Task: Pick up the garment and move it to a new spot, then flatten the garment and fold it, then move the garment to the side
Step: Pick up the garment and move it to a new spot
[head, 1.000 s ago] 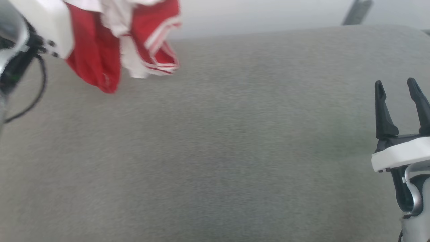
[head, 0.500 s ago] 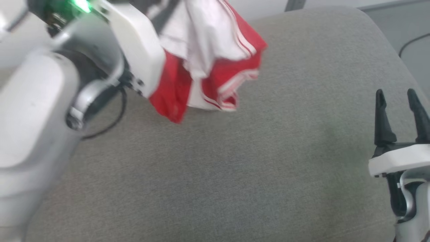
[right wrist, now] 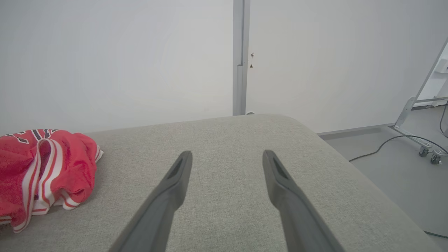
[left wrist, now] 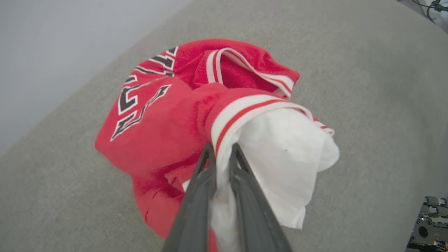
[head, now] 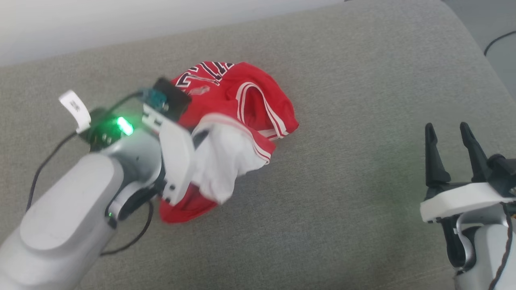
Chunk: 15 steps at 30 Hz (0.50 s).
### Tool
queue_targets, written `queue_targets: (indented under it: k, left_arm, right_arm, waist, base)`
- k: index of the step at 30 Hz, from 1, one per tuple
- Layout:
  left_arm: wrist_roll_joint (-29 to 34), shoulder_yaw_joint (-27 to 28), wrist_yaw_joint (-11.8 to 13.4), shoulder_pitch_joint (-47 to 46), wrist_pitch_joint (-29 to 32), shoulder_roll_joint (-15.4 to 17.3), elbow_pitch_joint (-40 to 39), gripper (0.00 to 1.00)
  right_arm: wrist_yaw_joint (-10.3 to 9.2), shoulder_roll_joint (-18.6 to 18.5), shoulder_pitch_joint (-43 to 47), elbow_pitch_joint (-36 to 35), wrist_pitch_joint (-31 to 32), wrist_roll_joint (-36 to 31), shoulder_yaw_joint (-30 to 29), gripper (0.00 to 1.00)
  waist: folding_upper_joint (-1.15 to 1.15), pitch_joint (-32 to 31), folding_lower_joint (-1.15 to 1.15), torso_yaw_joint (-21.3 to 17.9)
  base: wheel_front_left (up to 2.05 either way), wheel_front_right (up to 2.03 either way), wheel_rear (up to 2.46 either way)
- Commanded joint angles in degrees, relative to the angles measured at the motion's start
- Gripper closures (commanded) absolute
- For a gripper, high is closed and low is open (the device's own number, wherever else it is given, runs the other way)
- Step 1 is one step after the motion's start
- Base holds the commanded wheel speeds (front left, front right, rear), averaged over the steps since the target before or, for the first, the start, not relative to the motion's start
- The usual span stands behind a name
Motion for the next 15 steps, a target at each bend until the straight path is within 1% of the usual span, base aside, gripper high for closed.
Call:
queue_targets:
  k: [1, 4, 8, 9, 15]
  left_arm:
    - [-0.31, -0.35, -0.42, 1.47, -0.10, 0.11, 1.36, 1.00]
    - [-0.70, -1.08, -1.24, 3.18, -0.77, 0.20, 5.10, 1.00]
    - [-0.68, -2.52, -2.51, 4.26, -1.47, -0.67, 10.32, 1.00]
    - [-0.68, -2.52, -2.51, 4.26, -1.47, -0.67, 10.32, 1.00]
    - [-0.46, -4.98, -4.25, 3.94, -2.39, -2.84, 17.88, 1.00]
  right_arm:
    - [0.00, 0.09, -0.87, 0.36, -0.52, 0.10, 0.44, 0.00]
    - [0.00, 0.12, -1.49, 0.82, -0.74, 0.17, 0.88, 0.00]
    - [0.00, -0.39, -2.45, 1.54, -0.96, 0.40, 1.74, 0.00]
    - [0.00, -0.39, -2.45, 1.54, -0.96, 0.40, 1.74, 0.00]
    - [0.00, -0.83, -3.71, 2.29, -1.01, 0.31, 2.61, 0.00]
  waist:
    - [0.00, 0.51, 0.00, 0.36]
    - [0.00, 1.26, 0.00, 0.79]
    - [0.00, 1.86, 0.00, 1.42]
    - [0.00, 1.86, 0.00, 1.42]
    - [0.00, 2.19, 0.00, 2.24]
  base:
    - [0.00, 0.00, 0.00]
    - [0.00, 0.00, 0.00]
    - [0.00, 0.00, 0.00]
    - [0.00, 0.00, 0.00]
    - [0.00, 0.00, 0.00]
